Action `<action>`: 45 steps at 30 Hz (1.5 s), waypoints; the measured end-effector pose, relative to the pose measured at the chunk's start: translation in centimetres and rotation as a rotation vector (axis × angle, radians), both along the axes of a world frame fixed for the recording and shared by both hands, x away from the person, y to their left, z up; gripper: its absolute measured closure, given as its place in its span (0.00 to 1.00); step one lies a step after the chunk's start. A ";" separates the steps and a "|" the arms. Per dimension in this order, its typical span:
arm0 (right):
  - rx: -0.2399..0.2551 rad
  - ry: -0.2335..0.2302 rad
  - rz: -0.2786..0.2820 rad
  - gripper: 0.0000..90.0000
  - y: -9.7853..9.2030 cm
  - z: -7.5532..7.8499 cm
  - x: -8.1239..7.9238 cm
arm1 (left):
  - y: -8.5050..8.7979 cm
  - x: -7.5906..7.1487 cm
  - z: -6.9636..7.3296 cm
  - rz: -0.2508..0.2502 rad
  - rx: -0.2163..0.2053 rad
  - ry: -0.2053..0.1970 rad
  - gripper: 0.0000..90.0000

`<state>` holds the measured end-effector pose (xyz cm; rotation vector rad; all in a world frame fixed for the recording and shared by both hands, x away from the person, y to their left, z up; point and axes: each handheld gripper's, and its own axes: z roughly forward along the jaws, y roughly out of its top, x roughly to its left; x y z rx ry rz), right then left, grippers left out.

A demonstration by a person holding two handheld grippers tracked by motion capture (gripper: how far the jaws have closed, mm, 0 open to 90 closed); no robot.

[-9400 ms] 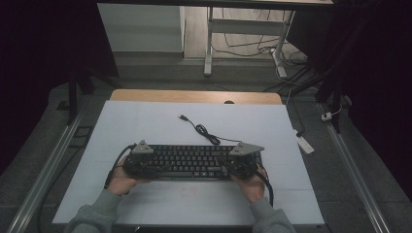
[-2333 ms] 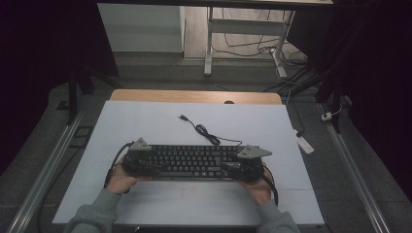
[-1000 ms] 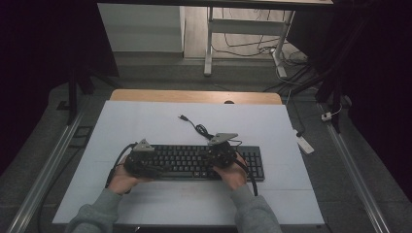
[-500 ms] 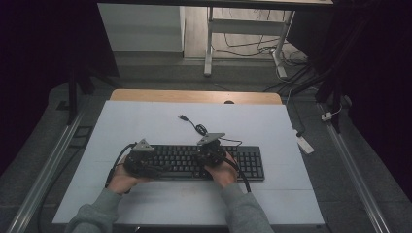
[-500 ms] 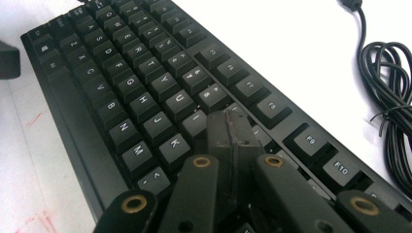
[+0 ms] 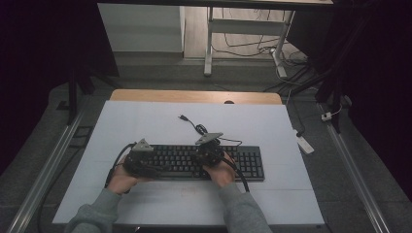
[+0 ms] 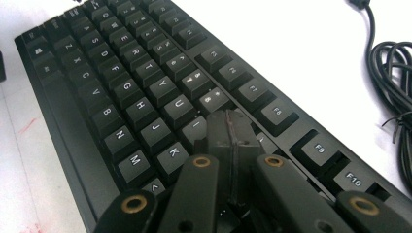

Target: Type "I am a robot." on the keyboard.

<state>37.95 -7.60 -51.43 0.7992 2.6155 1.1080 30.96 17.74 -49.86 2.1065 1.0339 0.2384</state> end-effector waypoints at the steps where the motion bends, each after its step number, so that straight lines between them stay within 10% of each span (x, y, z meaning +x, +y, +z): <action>1: -0.001 -0.001 0.000 1.00 0.0 -0.1 0.0 | 0.0 0.0 0.0 0.000 0.000 0.001 0.22; 11: 0.041 -0.043 -0.003 0.92 -1.2 1.4 -0.9 | 0.2 0.0 0.1 0.012 -0.005 -0.006 0.22; 20: 0.084 -0.098 -0.042 0.69 -5.4 2.6 -3.1 | 0.1 0.0 0.1 0.018 0.002 -0.012 0.22; 32: 0.145 -0.131 -0.056 0.62 -10.5 2.5 -5.4 | 0.1 -0.1 0.2 0.027 0.004 -0.032 0.24; 45: 0.137 -0.125 -0.061 0.59 -11.0 2.2 -5.5 | 0.1 0.4 0.2 0.063 -0.024 -0.070 0.43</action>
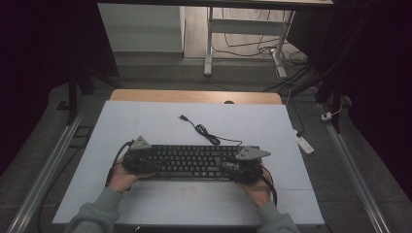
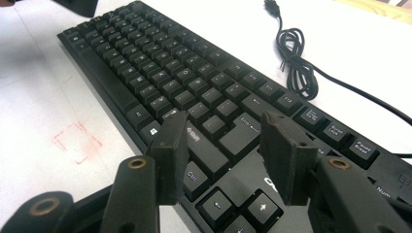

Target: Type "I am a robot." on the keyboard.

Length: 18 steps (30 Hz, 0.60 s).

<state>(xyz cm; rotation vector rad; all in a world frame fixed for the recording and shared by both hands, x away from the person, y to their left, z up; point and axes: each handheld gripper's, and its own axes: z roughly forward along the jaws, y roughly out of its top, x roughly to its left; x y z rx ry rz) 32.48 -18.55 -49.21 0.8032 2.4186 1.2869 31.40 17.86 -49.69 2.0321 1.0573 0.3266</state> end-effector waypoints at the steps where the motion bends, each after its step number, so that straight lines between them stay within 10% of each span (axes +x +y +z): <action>1: 0.000 0.001 0.002 0.59 0.0 0.0 0.0 | -0.1 0.1 0.0 -0.004 0.002 -0.001 0.45; 18: -0.010 0.009 -0.012 0.58 -0.2 -0.4 0.1 | -2.0 1.5 -1.0 -0.068 0.028 0.021 0.99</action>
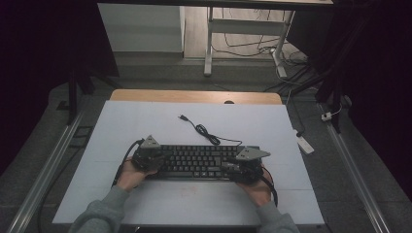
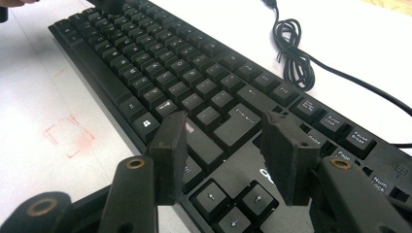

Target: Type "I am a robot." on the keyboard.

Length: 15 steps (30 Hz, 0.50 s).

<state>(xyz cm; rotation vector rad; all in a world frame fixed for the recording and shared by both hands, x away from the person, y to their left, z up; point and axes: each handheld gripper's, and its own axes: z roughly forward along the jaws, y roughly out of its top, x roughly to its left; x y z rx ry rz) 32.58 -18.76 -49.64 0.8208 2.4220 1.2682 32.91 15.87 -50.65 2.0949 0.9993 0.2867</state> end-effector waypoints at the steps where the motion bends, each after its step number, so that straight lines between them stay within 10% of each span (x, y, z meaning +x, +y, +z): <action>1: -0.003 -0.001 0.001 0.58 0.0 0.0 0.0 | -0.1 0.1 -0.1 0.000 0.004 0.002 0.99; 15: -0.004 0.004 0.005 0.58 0.2 -0.1 0.0 | -0.9 1.2 -1.3 0.021 0.057 0.023 0.99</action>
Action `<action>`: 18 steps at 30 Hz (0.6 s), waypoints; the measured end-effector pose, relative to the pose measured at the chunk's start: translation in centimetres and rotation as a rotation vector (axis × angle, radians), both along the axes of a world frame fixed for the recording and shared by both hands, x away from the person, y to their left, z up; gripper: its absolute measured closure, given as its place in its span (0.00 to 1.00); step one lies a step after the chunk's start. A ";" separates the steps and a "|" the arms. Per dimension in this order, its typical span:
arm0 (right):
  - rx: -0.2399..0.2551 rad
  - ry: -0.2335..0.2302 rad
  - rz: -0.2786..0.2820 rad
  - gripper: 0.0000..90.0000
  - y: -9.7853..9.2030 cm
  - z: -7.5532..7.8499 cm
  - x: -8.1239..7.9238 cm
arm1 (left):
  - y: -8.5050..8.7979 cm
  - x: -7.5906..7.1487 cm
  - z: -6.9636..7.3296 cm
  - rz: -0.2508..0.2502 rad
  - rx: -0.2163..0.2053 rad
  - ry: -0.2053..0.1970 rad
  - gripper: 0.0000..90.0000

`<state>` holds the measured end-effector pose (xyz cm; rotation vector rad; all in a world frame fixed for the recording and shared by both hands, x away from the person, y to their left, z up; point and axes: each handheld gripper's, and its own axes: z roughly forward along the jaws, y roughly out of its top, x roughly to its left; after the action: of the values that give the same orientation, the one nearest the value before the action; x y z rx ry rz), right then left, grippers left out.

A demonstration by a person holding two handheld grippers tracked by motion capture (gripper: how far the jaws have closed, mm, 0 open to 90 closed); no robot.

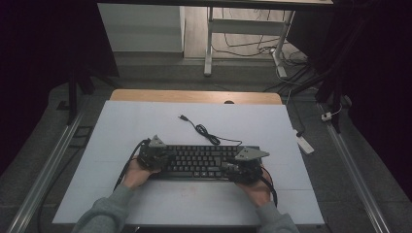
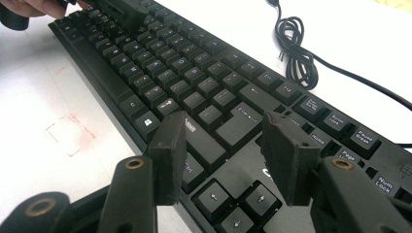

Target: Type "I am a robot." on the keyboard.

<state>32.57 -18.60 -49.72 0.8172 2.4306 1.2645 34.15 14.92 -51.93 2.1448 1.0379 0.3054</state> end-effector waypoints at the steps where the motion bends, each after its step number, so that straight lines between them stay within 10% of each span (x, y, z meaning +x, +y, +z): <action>1: -0.002 0.000 0.000 0.58 0.0 0.0 0.0 | 0.0 0.0 -0.1 0.001 0.001 0.001 0.99; 18: 0.006 0.000 -0.001 0.58 0.0 0.1 -0.1 | 0.2 -0.3 0.5 0.011 -0.034 -0.018 0.96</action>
<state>32.51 -18.60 -49.65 0.8203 2.4276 1.2720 33.80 15.12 -51.42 2.1028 1.0376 0.3091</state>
